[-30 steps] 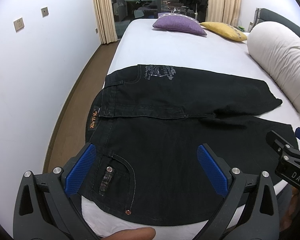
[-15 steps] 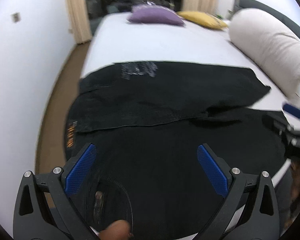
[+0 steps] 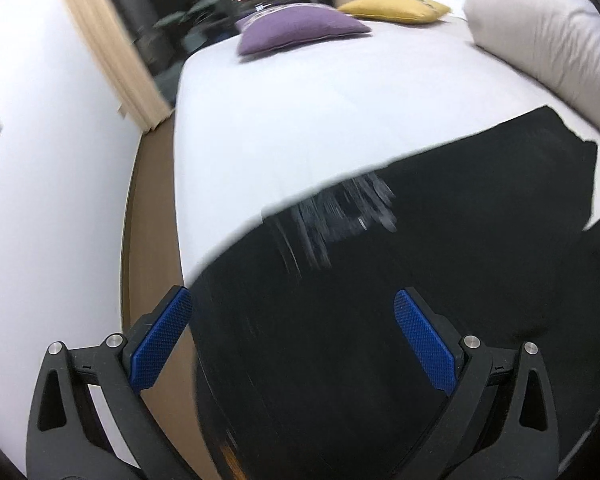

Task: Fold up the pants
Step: 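Grasp the jeans waistband with the left gripper while the right gripper grasps the other waistband end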

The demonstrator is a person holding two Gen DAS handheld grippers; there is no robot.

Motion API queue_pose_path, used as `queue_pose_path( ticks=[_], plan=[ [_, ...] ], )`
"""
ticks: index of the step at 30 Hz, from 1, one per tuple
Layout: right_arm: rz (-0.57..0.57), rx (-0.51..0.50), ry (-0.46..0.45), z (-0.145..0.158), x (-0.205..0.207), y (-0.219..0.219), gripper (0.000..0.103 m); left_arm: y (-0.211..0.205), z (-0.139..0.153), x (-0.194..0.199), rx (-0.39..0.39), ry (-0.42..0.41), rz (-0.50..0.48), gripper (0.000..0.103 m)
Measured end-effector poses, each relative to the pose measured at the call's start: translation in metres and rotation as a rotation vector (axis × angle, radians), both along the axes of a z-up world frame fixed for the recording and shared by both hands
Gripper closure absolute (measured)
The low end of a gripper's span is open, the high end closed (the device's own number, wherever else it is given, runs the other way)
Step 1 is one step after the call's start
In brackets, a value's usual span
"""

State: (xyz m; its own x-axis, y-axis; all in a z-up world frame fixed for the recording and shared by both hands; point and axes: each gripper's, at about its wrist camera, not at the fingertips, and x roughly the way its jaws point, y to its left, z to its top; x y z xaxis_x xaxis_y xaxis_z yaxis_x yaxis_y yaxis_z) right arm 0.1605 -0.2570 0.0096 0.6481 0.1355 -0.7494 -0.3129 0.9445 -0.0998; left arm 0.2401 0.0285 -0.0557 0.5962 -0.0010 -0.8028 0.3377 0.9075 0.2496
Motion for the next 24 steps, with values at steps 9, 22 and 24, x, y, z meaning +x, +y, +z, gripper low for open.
queue_pose_path(
  ticks=[9, 22, 24],
  plan=[
    [0.187, 0.051, 0.122, -0.023, 0.066, -0.007, 0.019, 0.014, -0.034, 0.118, -0.01, 0.206, -0.18, 0.0],
    [0.35, 0.026, 0.264, -0.055, 0.144, 0.024, 0.032, 0.028, -0.076, 0.178, -0.077, 0.438, -0.233, 0.077],
    [0.375, 0.015, 0.287, -0.059, 0.154, 0.034, 0.034, 0.025, -0.075, 0.181, -0.089, 0.443, -0.23, 0.089]
  ],
)
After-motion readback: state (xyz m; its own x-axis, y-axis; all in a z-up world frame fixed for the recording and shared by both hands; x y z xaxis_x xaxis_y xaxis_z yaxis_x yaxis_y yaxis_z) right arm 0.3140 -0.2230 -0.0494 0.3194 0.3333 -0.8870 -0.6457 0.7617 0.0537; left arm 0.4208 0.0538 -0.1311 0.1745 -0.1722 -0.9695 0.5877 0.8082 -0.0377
